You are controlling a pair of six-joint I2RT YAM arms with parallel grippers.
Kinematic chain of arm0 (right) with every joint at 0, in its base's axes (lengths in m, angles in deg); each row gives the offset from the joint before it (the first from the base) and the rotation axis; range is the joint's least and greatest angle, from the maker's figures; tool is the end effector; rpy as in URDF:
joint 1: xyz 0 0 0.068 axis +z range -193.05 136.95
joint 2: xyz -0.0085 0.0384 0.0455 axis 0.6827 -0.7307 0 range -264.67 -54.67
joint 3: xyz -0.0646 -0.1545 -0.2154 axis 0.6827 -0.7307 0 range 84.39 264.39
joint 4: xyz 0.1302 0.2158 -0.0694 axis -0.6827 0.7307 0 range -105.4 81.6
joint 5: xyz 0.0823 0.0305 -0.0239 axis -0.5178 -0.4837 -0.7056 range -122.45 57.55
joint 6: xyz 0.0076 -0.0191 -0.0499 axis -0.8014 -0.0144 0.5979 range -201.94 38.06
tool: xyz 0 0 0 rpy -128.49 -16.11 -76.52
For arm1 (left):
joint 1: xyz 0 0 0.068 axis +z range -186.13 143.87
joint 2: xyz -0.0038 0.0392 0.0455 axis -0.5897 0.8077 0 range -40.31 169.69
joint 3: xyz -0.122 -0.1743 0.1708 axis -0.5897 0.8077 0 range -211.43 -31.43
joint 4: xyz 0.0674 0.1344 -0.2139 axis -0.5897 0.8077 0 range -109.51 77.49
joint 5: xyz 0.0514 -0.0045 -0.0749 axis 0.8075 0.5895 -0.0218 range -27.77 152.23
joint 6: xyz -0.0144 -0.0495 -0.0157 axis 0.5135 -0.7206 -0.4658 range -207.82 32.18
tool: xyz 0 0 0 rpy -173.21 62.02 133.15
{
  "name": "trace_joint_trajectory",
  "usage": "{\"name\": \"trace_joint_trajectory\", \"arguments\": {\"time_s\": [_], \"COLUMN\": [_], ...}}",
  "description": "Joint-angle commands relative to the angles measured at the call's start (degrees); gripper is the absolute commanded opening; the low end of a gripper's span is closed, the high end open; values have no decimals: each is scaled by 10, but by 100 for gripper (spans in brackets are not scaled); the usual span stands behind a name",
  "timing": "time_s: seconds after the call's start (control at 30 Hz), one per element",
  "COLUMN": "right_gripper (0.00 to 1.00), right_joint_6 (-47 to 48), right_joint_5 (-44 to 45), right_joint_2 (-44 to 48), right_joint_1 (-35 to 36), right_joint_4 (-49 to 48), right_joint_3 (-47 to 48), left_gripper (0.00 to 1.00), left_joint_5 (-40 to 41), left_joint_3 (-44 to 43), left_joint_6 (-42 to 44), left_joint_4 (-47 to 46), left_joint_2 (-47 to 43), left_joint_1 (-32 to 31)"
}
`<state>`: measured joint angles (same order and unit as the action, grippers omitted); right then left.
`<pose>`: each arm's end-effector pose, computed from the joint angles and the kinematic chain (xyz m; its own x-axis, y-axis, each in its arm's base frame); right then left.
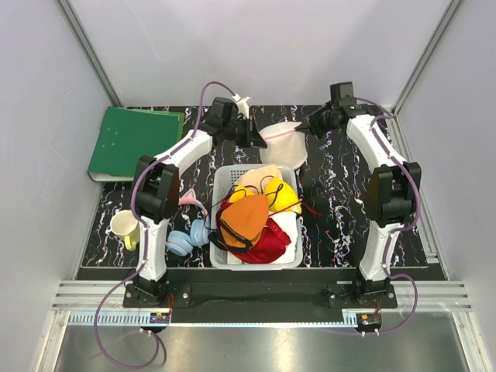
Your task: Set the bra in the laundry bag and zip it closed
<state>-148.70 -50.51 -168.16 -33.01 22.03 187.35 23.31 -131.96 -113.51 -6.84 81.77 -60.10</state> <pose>0.4405 0.0892 0.2896 -0.6286 0.7759 -0.0528 0.5259 0.4741 0.7062 0.4426 -0.2213 0.2457 -0.8059 -0.0108 -0.5920 0.4898 0.5495 -0.6768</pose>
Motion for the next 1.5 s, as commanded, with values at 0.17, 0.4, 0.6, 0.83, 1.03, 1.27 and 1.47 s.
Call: {"name": "trace_joint_trajectory", "arguments": {"time_s": [0.17, 0.4, 0.6, 0.83, 1.03, 1.27, 1.47], "right_gripper": [0, 59, 74, 73, 52, 0, 0], "right_joint_6": [129, 214, 151, -19, -43, -2, 78], "right_joint_5": [-136, -39, -44, -103, -98, -107, -250], "right_joint_2": [-130, -229, -69, -6, -30, -37, -86], "right_joint_1": [-44, -35, -19, 18, 21, -18, -58], "right_joint_4": [-9, 291, 188, -10, -30, -32, -45], "right_joint_3": [173, 464, 187, 27, 22, 15, 56], "left_gripper": [0, 0, 0, 0, 0, 0, 0], "left_joint_5": [-20, -49, -44, -37, -41, -5, 34], "left_joint_3": [-27, -51, -58, -65, -65, -68, -71], "left_joint_6": [63, -34, -88, -93, -96, -41, 17], "left_joint_4": [58, -5, -62, -63, -63, 12, 92], "left_joint_2": [-14, -8, 9, 17, 17, 7, 14], "left_joint_1": [26, 16, -5, -23, -31, -4, 48]}}
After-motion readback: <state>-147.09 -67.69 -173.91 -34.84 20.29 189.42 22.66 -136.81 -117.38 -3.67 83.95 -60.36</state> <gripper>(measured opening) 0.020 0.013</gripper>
